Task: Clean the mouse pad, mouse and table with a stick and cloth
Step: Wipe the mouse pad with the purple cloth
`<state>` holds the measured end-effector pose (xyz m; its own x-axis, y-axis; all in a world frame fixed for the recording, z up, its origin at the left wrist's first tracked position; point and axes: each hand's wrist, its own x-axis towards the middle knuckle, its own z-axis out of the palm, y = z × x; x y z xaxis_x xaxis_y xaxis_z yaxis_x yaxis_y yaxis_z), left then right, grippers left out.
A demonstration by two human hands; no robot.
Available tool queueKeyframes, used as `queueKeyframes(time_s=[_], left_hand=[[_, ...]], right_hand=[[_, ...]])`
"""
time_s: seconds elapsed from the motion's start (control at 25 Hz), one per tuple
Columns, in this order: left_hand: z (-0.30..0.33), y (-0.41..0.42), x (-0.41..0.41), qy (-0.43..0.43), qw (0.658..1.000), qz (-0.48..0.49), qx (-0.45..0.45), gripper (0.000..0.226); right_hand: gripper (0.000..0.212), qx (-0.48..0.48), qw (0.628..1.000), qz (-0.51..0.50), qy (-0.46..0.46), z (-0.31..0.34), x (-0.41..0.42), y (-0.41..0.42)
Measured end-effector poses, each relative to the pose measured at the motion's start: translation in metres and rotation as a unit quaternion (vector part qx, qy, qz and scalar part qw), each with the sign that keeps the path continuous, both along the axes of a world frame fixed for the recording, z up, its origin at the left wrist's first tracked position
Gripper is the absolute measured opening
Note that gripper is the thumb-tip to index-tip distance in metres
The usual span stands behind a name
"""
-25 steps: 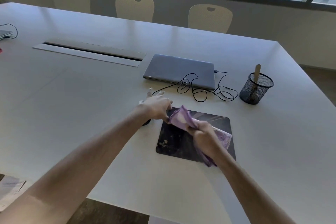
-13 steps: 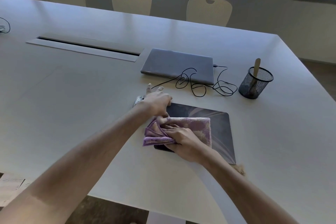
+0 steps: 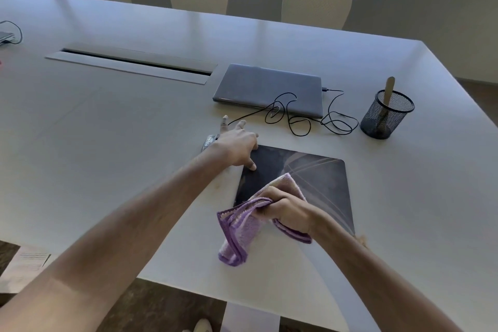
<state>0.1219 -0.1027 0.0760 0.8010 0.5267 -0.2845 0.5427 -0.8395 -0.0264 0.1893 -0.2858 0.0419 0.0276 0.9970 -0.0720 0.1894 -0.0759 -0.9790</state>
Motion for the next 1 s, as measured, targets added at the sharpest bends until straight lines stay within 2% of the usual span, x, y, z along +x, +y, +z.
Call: queueKeyframes(time_s=[0.08,0.12,0.2,0.24,0.28,0.36,0.4,0.44,0.48,0.56,0.64,0.68,0.72,0.76,0.84,0.92,1.0], left_hand=[[0.003,-0.002,0.0,0.005,1.0,0.003,-0.001,0.059],[0.005,-0.003,0.0,0.006,1.0,0.005,0.0,0.055],[0.009,-0.005,-0.003,0.0,1.0,0.007,-0.007,0.043],[0.009,-0.005,-0.004,-0.008,1.0,0.008,-0.008,0.042],[0.008,-0.005,-0.006,-0.01,1.0,0.01,-0.008,0.047],[0.01,-0.009,-0.01,-0.009,1.0,0.011,0.009,0.056],[0.011,-0.013,-0.011,-0.033,0.999,0.019,0.011,0.053],[0.015,-0.018,-0.011,-0.094,0.995,0.036,-0.008,0.044],[0.017,-0.022,-0.011,-0.183,0.98,0.063,-0.041,0.034],[0.022,-0.031,-0.01,-0.354,0.918,0.104,-0.145,0.023],[0.025,-0.041,-0.011,-0.45,0.805,0.118,-0.367,0.031],[0.026,-0.046,-0.011,-0.465,0.748,0.119,-0.458,0.039],[0.026,-0.052,-0.013,-0.464,0.707,0.123,-0.519,0.047],[0.026,-0.058,-0.015,-0.453,0.69,0.134,-0.548,0.051],[0.026,-0.067,-0.015,-0.44,0.684,0.155,-0.561,0.048],[0.023,-0.073,-0.014,-0.461,0.684,0.156,-0.543,0.03],[0.021,-0.073,-0.013,-0.486,0.679,0.17,-0.522,0.018]], right_hand=[[0.015,-0.021,0.999,-0.02,0.025,0.005,0.005,-0.002],[0.022,-0.035,0.995,-0.024,0.086,0.008,0.008,-0.003],[0.046,-0.052,0.95,-0.046,0.305,0.017,0.014,-0.004],[0.048,-0.031,0.918,-0.066,0.39,0.022,0.017,-0.005],[0.043,-0.008,0.896,-0.088,0.434,0.025,0.022,-0.006],[0.034,0.027,0.879,-0.137,0.456,0.031,0.029,-0.007],[0.034,0.037,0.872,-0.168,0.458,0.032,0.033,-0.007],[0.035,0.045,0.865,-0.198,0.458,0.032,0.036,-0.007],[0.035,0.049,0.863,-0.225,0.45,0.034,0.038,-0.008],[0.037,0.042,0.857,-0.264,0.441,0.038,0.042,-0.01],[0.036,0.039,0.845,-0.287,0.451,0.041,0.045,-0.012],[0.034,0.051,0.84,-0.283,0.461,0.042,0.048,-0.013],[0.033,0.063,0.834,-0.267,0.479,0.045,0.05,-0.013],[0.033,0.071,0.83,-0.256,0.491,0.046,0.053,-0.013],[0.04,0.068,0.834,-0.254,0.484,0.051,0.059,-0.011],[0.055,0.063,0.867,-0.222,0.442,0.051,0.066,-0.012],[0.045,0.066,0.908,-0.218,0.352,0.047,0.072,-0.014]])
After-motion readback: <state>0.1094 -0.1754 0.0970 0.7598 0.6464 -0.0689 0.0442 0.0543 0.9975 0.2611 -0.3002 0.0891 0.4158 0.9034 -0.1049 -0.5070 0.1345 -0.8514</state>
